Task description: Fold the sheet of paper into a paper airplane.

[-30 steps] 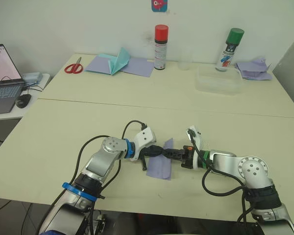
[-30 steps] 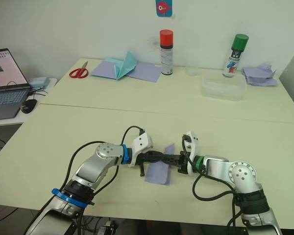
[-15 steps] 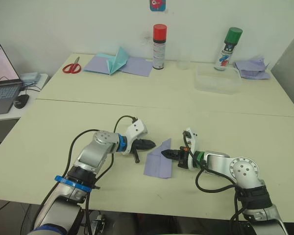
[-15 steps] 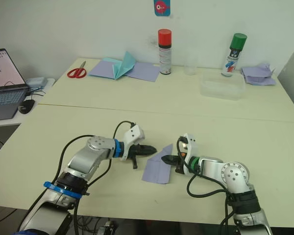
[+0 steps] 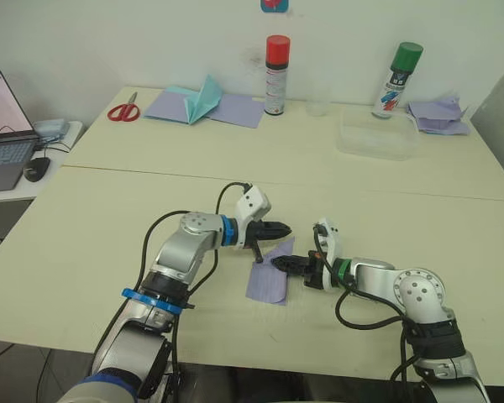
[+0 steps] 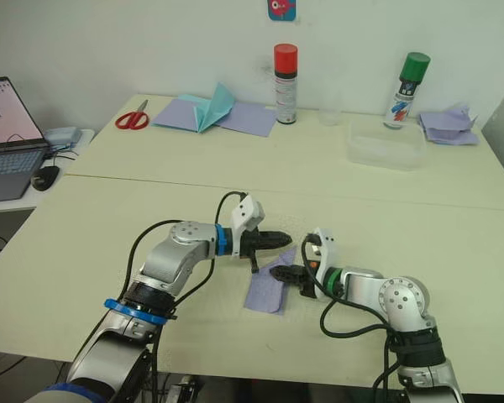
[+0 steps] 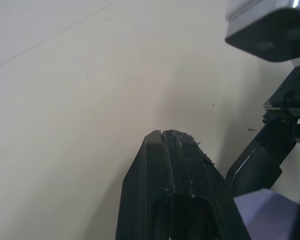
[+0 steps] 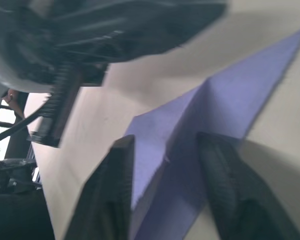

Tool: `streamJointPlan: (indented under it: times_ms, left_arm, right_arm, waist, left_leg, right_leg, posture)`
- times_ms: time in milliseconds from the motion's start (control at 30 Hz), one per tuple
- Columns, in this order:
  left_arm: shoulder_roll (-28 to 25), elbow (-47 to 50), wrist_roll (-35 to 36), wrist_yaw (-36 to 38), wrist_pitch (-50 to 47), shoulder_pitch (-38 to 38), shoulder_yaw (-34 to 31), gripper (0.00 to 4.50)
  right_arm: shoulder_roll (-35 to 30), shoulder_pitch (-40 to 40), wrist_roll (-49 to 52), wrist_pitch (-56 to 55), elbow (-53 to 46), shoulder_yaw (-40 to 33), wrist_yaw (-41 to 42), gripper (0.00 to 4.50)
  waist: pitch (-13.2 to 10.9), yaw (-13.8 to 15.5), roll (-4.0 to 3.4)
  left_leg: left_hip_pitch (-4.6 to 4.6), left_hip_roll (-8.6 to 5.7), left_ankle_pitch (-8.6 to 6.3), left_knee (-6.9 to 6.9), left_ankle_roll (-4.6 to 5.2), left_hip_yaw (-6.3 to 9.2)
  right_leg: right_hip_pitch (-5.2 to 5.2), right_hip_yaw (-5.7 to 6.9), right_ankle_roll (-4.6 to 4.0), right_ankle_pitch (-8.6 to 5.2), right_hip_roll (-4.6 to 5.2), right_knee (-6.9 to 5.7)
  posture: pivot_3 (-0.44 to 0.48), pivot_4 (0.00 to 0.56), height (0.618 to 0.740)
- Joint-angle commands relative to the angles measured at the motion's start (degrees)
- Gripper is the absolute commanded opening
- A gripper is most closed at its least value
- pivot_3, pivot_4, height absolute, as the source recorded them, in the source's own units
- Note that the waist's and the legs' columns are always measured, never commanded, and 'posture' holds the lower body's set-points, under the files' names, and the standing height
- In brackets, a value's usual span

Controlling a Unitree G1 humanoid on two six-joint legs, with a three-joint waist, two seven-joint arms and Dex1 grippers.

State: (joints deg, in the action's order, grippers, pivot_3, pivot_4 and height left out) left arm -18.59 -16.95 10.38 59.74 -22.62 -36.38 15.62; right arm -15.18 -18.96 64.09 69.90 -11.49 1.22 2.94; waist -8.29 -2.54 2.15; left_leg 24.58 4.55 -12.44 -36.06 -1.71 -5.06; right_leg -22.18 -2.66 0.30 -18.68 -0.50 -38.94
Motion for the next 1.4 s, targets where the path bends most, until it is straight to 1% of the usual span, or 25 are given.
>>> streamJointPlan:
  times_ms: [33, 133, 200, 300, 400, 500, 567, 633, 800, 833, 867, 967, 1100, 1233, 1367, 1400]
  left_arm:
    - [0.0, -3.0, -2.9, 1.5, 2.9, -1.5, 2.9, 0.0]
    - [-0.3, -6.3, -5.0, 2.0, 4.4, -2.1, 4.2, 0.0]
    - [-0.7, -9.2, -6.6, 2.4, 5.8, -2.6, 5.1, 0.0]
    - [-1.5, -10.6, -7.4, 4.1, 6.7, -2.5, 6.0, 0.0]
    - [-2.1, -10.6, -7.9, 5.5, 8.6, -1.7, 6.3, 0.0]
    - [-3.1, -10.4, -8.5, 6.9, 13.3, -0.2, 6.6, 0.0]
    - [-3.2, -11.2, -8.6, 6.7, 14.8, 0.1, 6.1, 0.0]
    - [-3.3, -12.3, -8.9, 6.3, 16.2, 0.1, 5.8, 0.0]
    - [-3.4, -14.3, -9.5, 5.8, 18.4, -0.3, 5.5, 0.0]
    - [-3.3, -14.3, -9.3, 5.8, 18.4, -0.3, 5.3, 0.0]
    - [-3.3, -14.0, -9.1, 5.8, 18.5, -0.2, 5.1, 0.0]
    - [-3.7, -11.4, -8.1, 6.1, 17.6, 0.5, 4.5, 0.0]
    - [-6.5, -0.5, -6.1, 8.1, 11.9, 3.8, 4.2, 0.0]
    - [-10.4, 10.8, -5.6, 8.7, 4.8, 8.4, 5.0, 0.0]
    - [-12.3, 14.3, -7.6, 7.4, 1.7, 11.7, 7.0, 0.0]
    - [-12.8, 13.7, -9.1, 6.9, 2.9, 12.6, 8.0, 0.0]
  right_arm:
    - [0.1, 0.0, -1.3, 1.3, -0.2, -1.1, -0.6, 3.5]
    - [0.2, -0.2, -0.6, 2.2, -1.1, -1.9, -0.4, 3.5]
    - [0.5, -0.7, 2.0, 3.5, -2.4, -3.2, -0.3, 3.5]
    - [0.9, -1.1, 4.3, 4.8, -3.5, -4.1, 0.5, 3.5]
    - [-1.9, -1.4, 1.2, 3.2, -5.2, -1.9, 5.1, 3.5]
    - [-7.4, -1.0, -6.2, -2.6, -7.8, 3.3, 13.2, 3.5]
    - [-11.4, -0.4, -12.4, -8.6, -8.7, 7.4, 19.1, 3.11]
    - [-13.3, 0.4, -18.1, -14.8, -8.6, 10.5, 23.1, 2.5]
    - [-11.5, 1.7, -23.7, -19.6, -7.1, 14.6, 27.0, 0.58]
    - [-11.2, 2.1, -24.9, -20.1, -6.8, 15.8, 27.6, 0.23]
    - [-11.1, 2.3, -26.1, -20.1, -6.4, 17.0, 28.0, 0.01]
    - [-11.8, 2.6, -30.7, -20.8, -4.4, 20.0, 28.6, 0.01]
    - [-12.4, 2.9, -34.9, -21.3, -1.6, 21.1, 28.9, 0.01]
    - [-12.3, 3.5, -35.9, -21.3, -1.4, 20.1, 29.4, 0.01]
    - [-12.2, 4.3, -36.6, -22.5, -1.4, 19.2, 30.3, 0.01]
    - [-11.4, 4.2, -37.2, -24.1, -0.4, 18.0, 29.3, 0.01]
  waist:
    - [0.0, 0.0, 0.0]
    - [0.0, 0.0, 0.0]
    - [0.0, 0.4, 0.0]
    - [0.0, 0.6, 0.0]
    - [0.0, 0.6, 0.0]
    - [0.0, 0.6, -0.01]
    - [0.0, 0.6, -0.01]
    - [0.0, 0.6, 0.0]
    - [0.0, 0.6, 0.0]
    - [0.0, 0.7, 0.0]
    - [0.0, 0.7, 0.0]
    - [0.0, 0.6, 0.0]
    - [0.0, 0.6, 0.0]
    - [0.0, 0.7, -0.02]
    - [0.1, 0.8, -0.01]
    - [0.1, 0.8, 0.0]
  left_leg:
    - [0.0, 0.0, 0.0, 0.0, 0.0, -0.01]
    - [0.0, -0.01, 0.01, -0.03, -0.01, 0.01]
    - [0.01, -0.03, 0.01, -0.03, -0.01, 0.01]
    - [0.03, -0.06, 0.01, -0.03, -0.01, -0.01]
    - [0.07, -0.04, 0.01, -0.02, -0.01, 0.01]
    - [0.07, -0.03, 0.01, -0.02, 0.0, 0.03]
    - [0.07, -0.02, 0.01, -0.02, 0.0, 0.04]
    - [0.07, -0.02, 0.01, -0.03, 0.0, 0.08]
    - [0.07, 0.02, 0.01, -0.06, 0.0, 0.1]
    - [0.07, 0.03, 0.01, -0.07, 0.0, 0.1]
    - [0.07, 0.03, 0.01, -0.08, 0.0, 0.11]
    - [0.07, 0.02, 0.01, -0.11, -0.01, 0.08]
    - [0.04, 0.05, 0.01, -0.14, -0.01, 0.07]
    - [-0.04, 0.11, 0.11, -0.13, -0.17, 0.14]
    - [-0.19, 0.06, 0.12, -0.14, -0.19, 0.17]
    - [-0.32, 0.04, 0.12, -0.14, -0.18, 0.17]
  right_leg:
    - [0.0, -0.02, 0.0, 0.0, 0.0, 0.0]
    - [0.0, 0.0, 0.03, -0.02, 0.0, -0.02]
    - [0.01, 0.01, 0.03, -0.02, 0.0, -0.02]
    - [0.0, -0.01, -0.01, 0.01, 0.0, 0.0]
    - [-0.03, 0.01, -0.05, 0.03, -0.01, 0.01]
    - [-0.04, 0.0, -0.02, 0.01, -0.07, 0.01]
    - [-0.03, 0.01, 0.03, -0.02, -0.21, 0.01]
    - [-0.03, 0.03, 0.07, -0.04, -0.25, 0.01]
    - [-0.03, 0.04, 0.06, -0.03, -0.34, -0.02]
    - [-0.02, 0.04, 0.03, -0.02, -0.34, -0.03]
    - [-0.01, 0.03, 0.01, 0.0, -0.34, -0.03]
    - [-0.01, 0.0, -0.04, 0.02, -0.34, -0.04]
    - [0.01, 0.0, -0.04, 0.02, -0.33, -0.08]
    - [0.08, 0.03, -0.04, 0.02, -0.3, -0.14]
    - [0.26, 0.03, -0.02, 0.01, -0.25, -0.13]
    - [0.41, 0.03, 0.02, -0.01, -0.23, -0.11]
  posture:
    - [0.0, 0.15, 0.74]
    - [0.0, 0.15, 0.74]
    - [0.0, 0.15, 0.74]
    - [0.0, 0.15, 0.74]
    - [0.0, 0.15, 0.74]
    - [0.0, 0.15, 0.74]
    - [0.0, 0.15, 0.74]
    - [0.0, 0.15, 0.74]
    - [0.0, 0.15, 0.74]
    - [0.0, 0.15, 0.74]
    - [0.0, 0.15, 0.74]
    - [0.0, 0.15, 0.74]
    - [0.0, 0.15, 0.74]
    - [0.0, 0.15, 0.74]
    - [0.0, 0.15, 0.74]
    - [0.0, 0.15, 0.74]
